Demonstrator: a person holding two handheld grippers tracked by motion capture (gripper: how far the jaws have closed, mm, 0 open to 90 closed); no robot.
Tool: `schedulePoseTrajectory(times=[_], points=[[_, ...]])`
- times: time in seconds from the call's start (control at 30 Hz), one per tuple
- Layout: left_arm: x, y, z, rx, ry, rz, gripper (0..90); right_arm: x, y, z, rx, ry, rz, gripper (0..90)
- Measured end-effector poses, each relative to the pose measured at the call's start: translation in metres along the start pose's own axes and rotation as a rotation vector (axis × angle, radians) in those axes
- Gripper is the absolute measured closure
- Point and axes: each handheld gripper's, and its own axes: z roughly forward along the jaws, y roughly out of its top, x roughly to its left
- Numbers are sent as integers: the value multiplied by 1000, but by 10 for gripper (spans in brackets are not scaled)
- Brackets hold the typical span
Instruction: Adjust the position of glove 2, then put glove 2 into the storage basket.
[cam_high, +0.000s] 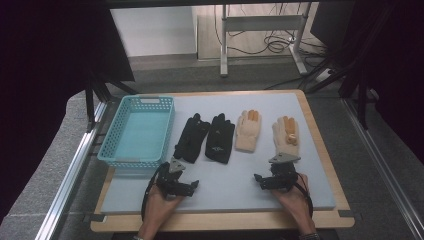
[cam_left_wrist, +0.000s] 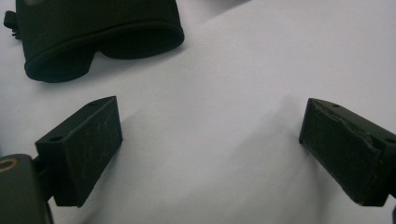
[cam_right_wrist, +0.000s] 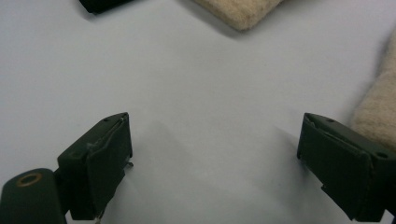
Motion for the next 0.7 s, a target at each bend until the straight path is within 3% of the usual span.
schedulePoseTrajectory(times=[0.37, 0.7], points=[[0, 0, 0, 1, 1, 0, 62, -1, 1, -1, 1, -16, 30, 143], [0, 0, 0, 0, 0, -1, 62, -2, 15, -5, -19, 27, 38, 227]])
